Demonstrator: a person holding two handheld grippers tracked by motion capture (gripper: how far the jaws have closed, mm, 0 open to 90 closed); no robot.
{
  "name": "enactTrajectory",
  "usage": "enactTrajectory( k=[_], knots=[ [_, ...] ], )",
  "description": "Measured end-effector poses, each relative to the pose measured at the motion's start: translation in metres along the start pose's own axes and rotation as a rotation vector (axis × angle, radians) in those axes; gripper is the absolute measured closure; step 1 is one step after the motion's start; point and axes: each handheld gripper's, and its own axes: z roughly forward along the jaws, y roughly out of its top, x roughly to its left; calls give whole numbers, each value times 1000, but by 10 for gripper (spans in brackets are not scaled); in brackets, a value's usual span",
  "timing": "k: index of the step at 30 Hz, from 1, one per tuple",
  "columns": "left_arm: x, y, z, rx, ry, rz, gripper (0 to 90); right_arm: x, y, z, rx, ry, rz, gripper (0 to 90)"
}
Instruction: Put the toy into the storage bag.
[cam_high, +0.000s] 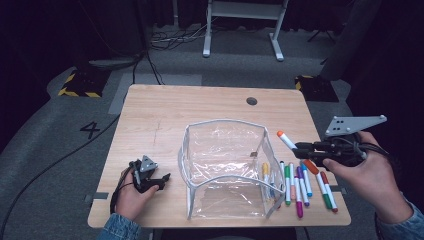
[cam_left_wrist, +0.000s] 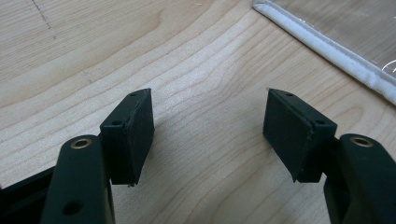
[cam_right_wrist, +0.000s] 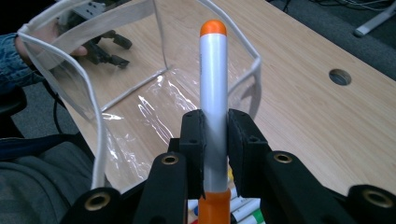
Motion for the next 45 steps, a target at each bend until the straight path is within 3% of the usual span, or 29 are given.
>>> enactTrajectory(
  k=[13, 20, 30, 45],
  knots=[
    [0, 0, 0, 0, 0, 0, 338, 26, 44, 43, 65, 116, -110, 770],
    [0, 0, 0, 4, -3, 11, 326, 38, 58, 68, 110, 169, -160, 770],
    [1, 0, 0, 4, -3, 16, 321, 44, 65, 103, 180, 223, -186, 770],
    [0, 1, 1, 3, -6, 16, 310, 49, 56, 152, 304, 294, -181, 770]
  ],
)
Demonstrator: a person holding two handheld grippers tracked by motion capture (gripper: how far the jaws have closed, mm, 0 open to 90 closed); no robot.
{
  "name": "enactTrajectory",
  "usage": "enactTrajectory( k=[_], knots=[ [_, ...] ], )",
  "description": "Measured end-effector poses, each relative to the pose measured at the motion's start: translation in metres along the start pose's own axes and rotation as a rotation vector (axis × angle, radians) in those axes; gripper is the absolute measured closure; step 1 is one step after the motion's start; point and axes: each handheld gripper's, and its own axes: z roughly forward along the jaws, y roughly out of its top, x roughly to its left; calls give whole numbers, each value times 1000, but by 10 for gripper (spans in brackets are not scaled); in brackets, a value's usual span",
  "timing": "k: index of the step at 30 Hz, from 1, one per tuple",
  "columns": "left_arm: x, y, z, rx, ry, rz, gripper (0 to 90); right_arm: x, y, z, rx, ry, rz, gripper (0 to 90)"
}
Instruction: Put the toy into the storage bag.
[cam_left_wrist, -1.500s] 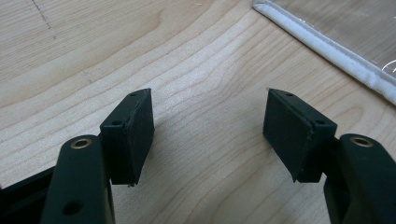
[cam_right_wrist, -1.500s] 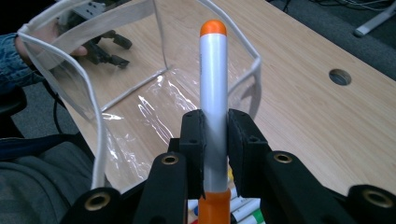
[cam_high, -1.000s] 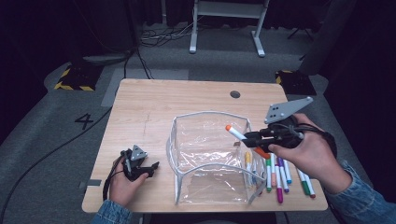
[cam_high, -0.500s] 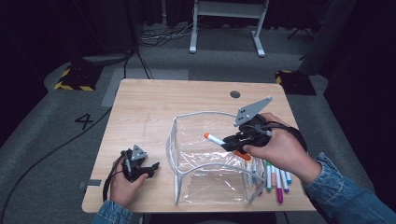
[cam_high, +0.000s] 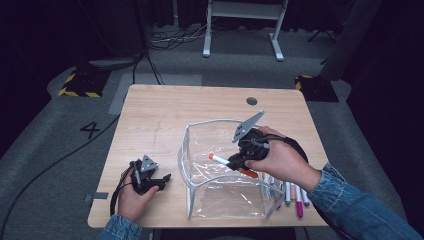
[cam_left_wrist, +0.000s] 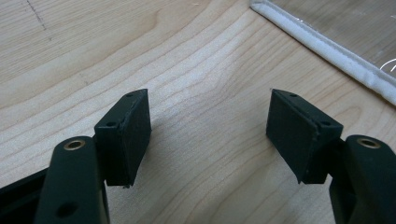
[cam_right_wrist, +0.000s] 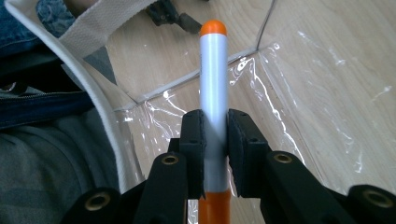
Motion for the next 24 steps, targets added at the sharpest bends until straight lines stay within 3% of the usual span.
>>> enactTrajectory(
  k=[15, 24],
  knots=[
    [0, 0, 0, 0, 0, 1, 310, -5, 0, 40, 121, 53, -1, 769],
    [0, 0, 0, 1, 0, 2, 310, -11, -5, 59, 184, 140, 14, 769]
  ],
)
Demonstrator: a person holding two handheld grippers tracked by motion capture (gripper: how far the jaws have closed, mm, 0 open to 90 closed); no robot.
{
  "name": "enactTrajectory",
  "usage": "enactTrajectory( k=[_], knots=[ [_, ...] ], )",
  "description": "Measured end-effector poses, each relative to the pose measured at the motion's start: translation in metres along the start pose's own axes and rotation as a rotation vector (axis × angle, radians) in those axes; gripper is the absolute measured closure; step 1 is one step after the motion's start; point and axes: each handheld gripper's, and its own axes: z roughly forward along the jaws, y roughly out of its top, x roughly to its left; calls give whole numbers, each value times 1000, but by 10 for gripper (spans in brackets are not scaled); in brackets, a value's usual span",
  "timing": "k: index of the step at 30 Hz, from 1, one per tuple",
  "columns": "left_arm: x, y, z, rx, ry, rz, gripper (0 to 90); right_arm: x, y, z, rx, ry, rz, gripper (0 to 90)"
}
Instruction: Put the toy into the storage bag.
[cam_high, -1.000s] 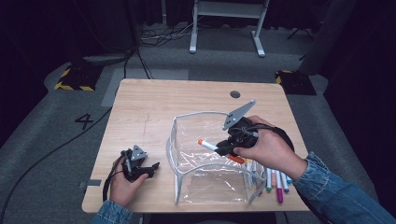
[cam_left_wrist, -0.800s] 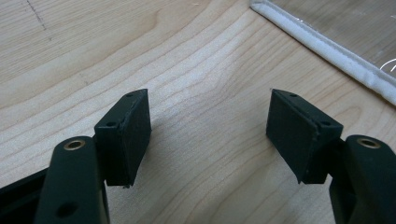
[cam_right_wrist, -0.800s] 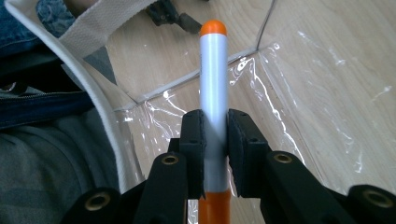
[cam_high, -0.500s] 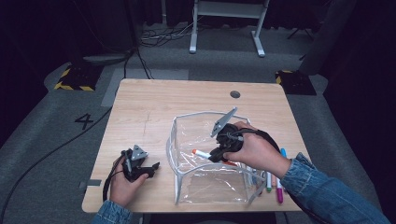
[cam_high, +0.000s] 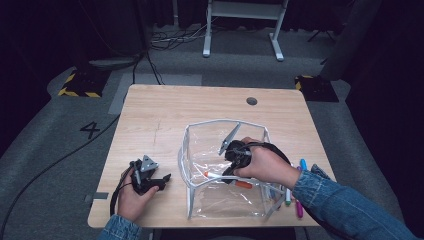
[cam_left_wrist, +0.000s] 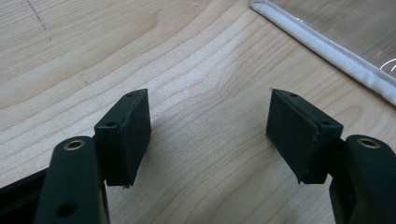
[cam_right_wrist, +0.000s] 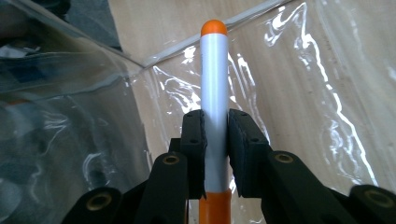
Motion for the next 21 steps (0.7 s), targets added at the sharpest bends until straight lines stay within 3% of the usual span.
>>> enactTrajectory(
  k=[3, 10, 15, 21],
  knots=[
    [0, 0, 0, 0, 0, -1, 310, -1, -1, 4, 19, 20, -2, 769],
    [0, 0, 0, 0, 0, 0, 310, 0, 2, 18, 84, 19, -41, 769],
    [0, 0, 0, 0, -1, 0, 308, -1, 3, 29, 134, 25, -39, 769],
    [0, 0, 0, -1, -3, -4, 305, -6, 5, 33, 158, 38, -45, 769]
  ],
)
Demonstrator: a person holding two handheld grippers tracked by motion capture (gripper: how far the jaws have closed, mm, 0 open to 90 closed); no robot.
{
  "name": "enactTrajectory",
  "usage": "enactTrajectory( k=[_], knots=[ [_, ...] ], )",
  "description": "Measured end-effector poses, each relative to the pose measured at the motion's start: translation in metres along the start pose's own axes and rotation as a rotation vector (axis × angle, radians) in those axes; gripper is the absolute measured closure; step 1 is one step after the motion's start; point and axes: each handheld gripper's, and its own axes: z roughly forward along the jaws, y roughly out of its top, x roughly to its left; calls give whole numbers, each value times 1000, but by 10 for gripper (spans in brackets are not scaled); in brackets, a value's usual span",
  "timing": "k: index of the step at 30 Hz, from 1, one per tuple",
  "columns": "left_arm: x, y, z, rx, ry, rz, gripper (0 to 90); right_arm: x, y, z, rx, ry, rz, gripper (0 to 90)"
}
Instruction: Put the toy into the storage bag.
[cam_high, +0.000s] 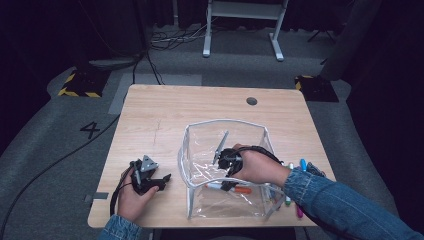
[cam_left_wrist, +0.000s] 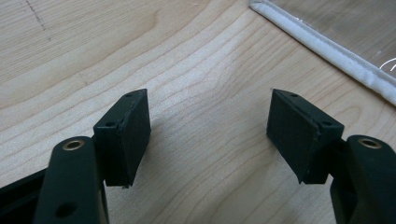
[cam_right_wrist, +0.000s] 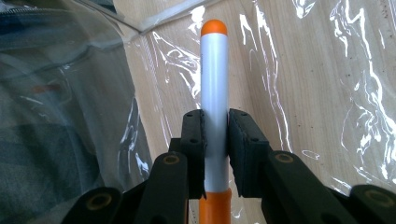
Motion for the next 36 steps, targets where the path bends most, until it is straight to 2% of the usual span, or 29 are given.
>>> enactTrajectory(
  k=[4, 9, 14, 17, 20, 22, 27, 31, 36],
  knots=[
    [0, 0, 0, 2, 0, 4, 300, -3, 3, 5, 34, 30, -18, 769],
    [0, 1, 0, 2, 0, 7, 299, -6, 6, 11, 75, 59, -1, 768],
    [0, 1, 1, 3, -3, 3, 297, -9, 5, 23, 120, 83, -7, 768],
    [0, 1, 0, 3, -3, 3, 297, -9, 5, 26, 128, 89, -13, 768],
    [0, 1, 1, 2, -3, 3, 296, -6, 3, 33, 159, 92, -40, 766],
    [0, 1, 1, 1, -2, 1, 296, -5, 3, 35, 159, 82, -51, 724],
    [0, 1, 1, 3, -3, 4, 296, -8, 4, 24, 51, 20, -19, 575],
    [0, 1, 1, 3, -3, 3, 295, -10, 7, 2, -45, -41, 13, 567],
    [0, 1, 1, 4, -3, 6, 295, -8, 7, -34, -202, -99, 42, 566]
  ],
)
